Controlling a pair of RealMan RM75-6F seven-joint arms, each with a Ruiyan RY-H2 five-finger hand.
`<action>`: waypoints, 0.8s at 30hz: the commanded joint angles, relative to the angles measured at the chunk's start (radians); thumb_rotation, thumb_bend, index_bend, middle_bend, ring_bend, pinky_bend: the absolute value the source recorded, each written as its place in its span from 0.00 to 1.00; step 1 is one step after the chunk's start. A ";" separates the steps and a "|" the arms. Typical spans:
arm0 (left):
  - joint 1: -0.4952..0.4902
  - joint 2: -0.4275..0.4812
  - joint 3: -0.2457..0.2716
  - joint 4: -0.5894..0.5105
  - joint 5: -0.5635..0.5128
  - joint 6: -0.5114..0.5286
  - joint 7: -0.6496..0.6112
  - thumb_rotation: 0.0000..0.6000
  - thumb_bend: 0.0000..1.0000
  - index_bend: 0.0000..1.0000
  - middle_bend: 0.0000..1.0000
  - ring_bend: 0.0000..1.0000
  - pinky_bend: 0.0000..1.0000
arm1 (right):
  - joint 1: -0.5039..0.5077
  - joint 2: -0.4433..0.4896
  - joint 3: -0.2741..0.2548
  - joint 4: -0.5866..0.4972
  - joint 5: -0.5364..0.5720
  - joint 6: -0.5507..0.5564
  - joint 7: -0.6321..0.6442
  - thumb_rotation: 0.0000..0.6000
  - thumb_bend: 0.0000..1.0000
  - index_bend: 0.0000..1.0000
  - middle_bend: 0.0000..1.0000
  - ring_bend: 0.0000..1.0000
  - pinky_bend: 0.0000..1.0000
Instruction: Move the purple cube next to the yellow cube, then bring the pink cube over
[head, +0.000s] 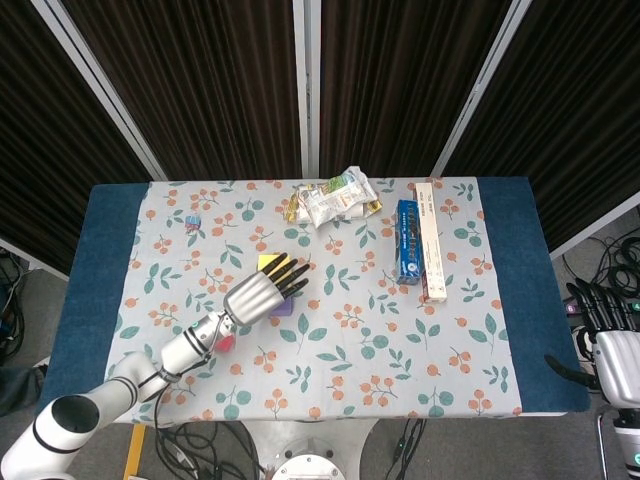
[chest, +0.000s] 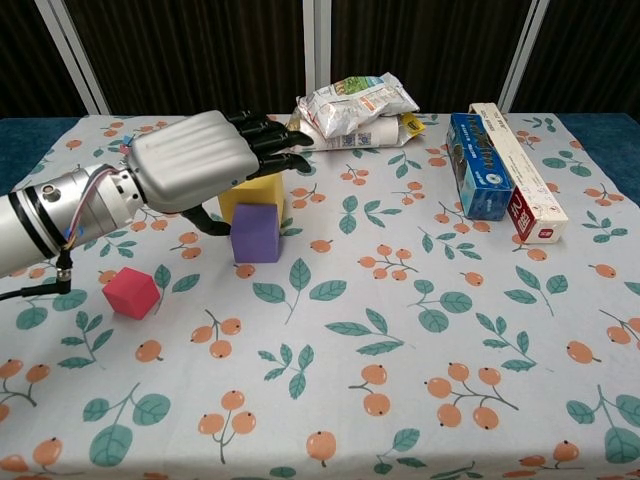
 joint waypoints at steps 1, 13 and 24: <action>0.005 0.004 0.006 -0.006 -0.001 0.005 -0.002 1.00 0.00 0.21 0.16 0.13 0.15 | 0.003 -0.001 0.000 0.002 -0.001 -0.005 0.001 1.00 0.03 0.00 0.04 0.00 0.00; 0.022 0.068 -0.003 -0.137 -0.029 0.022 0.030 1.00 0.00 0.21 0.16 0.13 0.15 | 0.007 -0.003 0.002 0.006 -0.005 -0.008 0.008 1.00 0.03 0.00 0.04 0.00 0.00; -0.013 0.090 -0.033 -0.341 -0.032 -0.017 0.109 1.00 0.00 0.21 0.16 0.13 0.15 | 0.002 -0.003 0.001 0.010 -0.003 -0.003 0.010 1.00 0.03 0.00 0.04 0.00 0.00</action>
